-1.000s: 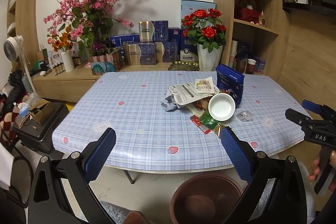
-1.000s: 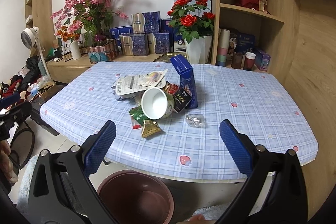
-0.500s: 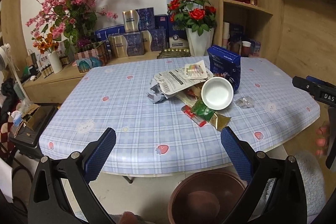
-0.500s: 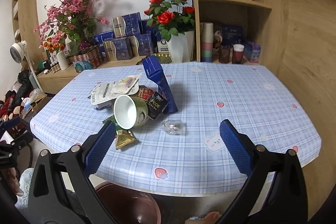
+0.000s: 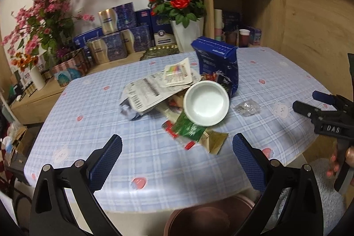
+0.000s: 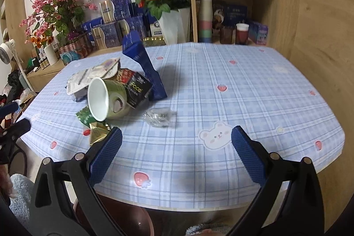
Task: Collect trash
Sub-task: 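Reach the left tool to the white cup and close on its rim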
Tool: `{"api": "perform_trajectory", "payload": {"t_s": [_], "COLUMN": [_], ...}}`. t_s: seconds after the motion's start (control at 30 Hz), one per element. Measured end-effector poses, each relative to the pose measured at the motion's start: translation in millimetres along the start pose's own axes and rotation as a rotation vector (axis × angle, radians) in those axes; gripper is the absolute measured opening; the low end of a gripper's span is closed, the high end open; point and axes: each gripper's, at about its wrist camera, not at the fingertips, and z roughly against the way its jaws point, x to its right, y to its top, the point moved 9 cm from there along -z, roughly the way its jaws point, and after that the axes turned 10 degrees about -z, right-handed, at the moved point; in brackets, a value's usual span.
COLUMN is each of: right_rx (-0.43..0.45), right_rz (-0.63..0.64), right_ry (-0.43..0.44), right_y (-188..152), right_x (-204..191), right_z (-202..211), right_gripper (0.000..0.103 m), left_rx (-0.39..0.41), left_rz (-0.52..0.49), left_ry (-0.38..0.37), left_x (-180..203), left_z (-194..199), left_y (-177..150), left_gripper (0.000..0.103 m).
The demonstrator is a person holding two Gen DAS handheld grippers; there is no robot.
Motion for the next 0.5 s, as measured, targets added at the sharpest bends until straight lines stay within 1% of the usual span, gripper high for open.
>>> {"api": "perform_trajectory", "payload": {"t_s": [0.1, 0.27, 0.37, 0.5], "right_rx": [-0.017, -0.032, -0.035, -0.040], "right_rz": [-0.010, -0.005, -0.001, -0.002], "right_ry": [0.008, 0.031, 0.041, 0.045], "right_y": [0.2, 4.8, 8.8, 11.2], "right_x": [7.1, 13.1, 16.6, 22.4], "right_z": [-13.8, -31.4, -37.8, -44.6], "right_gripper": [0.097, 0.097, 0.097, 0.097], "left_rx": [0.001, -0.026, -0.048, -0.074], "left_rz": [-0.023, -0.040, -0.053, -0.082], "left_ry": [-0.025, -0.052, -0.058, -0.042], "left_x": [15.6, 35.8, 44.4, 50.8], "left_z": [-28.1, -80.8, -103.1, -129.5], "left_y": [15.9, 34.9, 38.3, 40.9], "left_gripper": [0.098, 0.098, 0.098, 0.098]}}
